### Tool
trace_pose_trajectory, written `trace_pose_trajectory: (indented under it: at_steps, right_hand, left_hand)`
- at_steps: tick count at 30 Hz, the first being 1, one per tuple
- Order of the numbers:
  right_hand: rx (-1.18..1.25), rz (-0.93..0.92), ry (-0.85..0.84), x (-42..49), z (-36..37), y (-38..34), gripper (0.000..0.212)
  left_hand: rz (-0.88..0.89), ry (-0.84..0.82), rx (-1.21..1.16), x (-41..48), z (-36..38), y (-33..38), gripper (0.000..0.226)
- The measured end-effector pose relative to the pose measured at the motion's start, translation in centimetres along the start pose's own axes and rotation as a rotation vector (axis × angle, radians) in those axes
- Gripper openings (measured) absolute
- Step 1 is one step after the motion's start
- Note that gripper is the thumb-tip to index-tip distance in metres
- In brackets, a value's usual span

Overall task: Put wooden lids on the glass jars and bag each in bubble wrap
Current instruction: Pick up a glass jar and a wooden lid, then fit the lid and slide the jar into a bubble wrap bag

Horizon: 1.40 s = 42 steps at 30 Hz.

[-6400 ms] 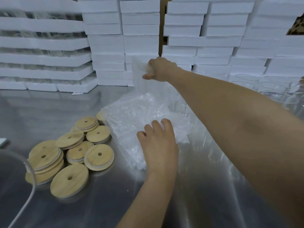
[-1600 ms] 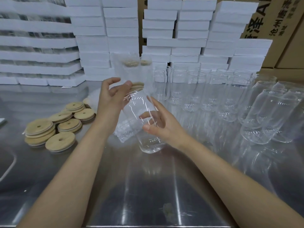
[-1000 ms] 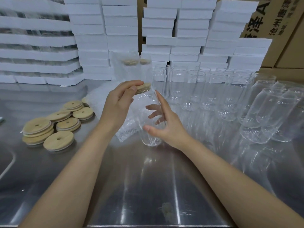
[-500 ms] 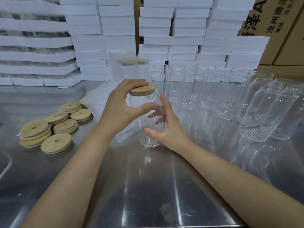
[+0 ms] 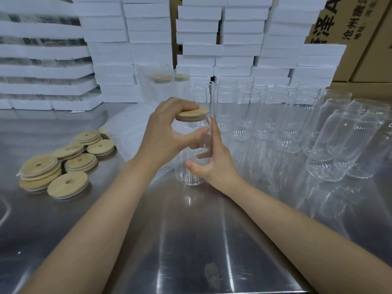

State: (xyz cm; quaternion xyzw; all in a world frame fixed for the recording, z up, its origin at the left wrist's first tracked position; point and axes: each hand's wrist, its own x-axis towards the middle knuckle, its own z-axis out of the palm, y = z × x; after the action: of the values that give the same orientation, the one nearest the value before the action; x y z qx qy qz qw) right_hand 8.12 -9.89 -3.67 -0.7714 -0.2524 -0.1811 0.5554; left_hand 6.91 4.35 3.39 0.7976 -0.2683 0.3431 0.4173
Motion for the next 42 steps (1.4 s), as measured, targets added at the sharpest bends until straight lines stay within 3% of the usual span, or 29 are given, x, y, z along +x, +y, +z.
trace_pose_trajectory:
  at_steps: [4,7,9,12,15,19,26,35,39,42]
  right_hand:
    - [-0.033,0.013,0.026,0.4,0.0,0.1,0.103]
    - [-0.043,0.035,0.051,0.6,-0.1,0.4,0.102]
    - [-0.017,0.069,0.08,0.8,-0.6,0.7,0.103]
    - [0.001,0.093,0.156,1.0,-1.8,1.4,0.102]
    - [-0.009,0.106,0.238,1.3,-2.6,1.6,0.1]
    - [0.049,0.116,0.36,1.6,-2.9,1.2,0.111]
    - [0.111,0.083,0.385,1.5,-2.8,1.2,0.114]
    - [0.08,0.067,0.393,1.6,-2.8,1.3,0.113]
    - [0.102,0.06,0.421,1.6,-3.0,1.1,0.114]
    - [0.099,0.06,0.398,1.5,-3.0,1.2,0.114]
  left_hand:
    - [-0.056,-0.002,-0.063,-0.4,-0.9,-1.3,0.044]
    - [-0.239,0.072,-0.093,-1.4,-1.6,-3.1,0.045]
    - [-0.393,0.115,0.116,-1.8,-1.9,-4.6,0.047]
    - [-0.505,-0.11,0.515,-2.0,-2.2,-5.9,0.053]
    - [-0.48,-0.264,0.585,-2.2,-1.9,-5.8,0.048]
    - [-0.407,-0.163,0.53,-2.1,-1.8,-5.4,0.024]
    - [-0.275,0.067,0.497,-1.8,-1.8,-4.4,0.03]
    - [-0.293,0.096,0.37,-1.9,-1.8,-4.3,0.021]
    - [-0.262,0.108,0.429,-1.9,-2.2,-4.2,0.033]
    - [-0.324,0.104,0.526,-1.8,-2.6,-5.3,0.027]
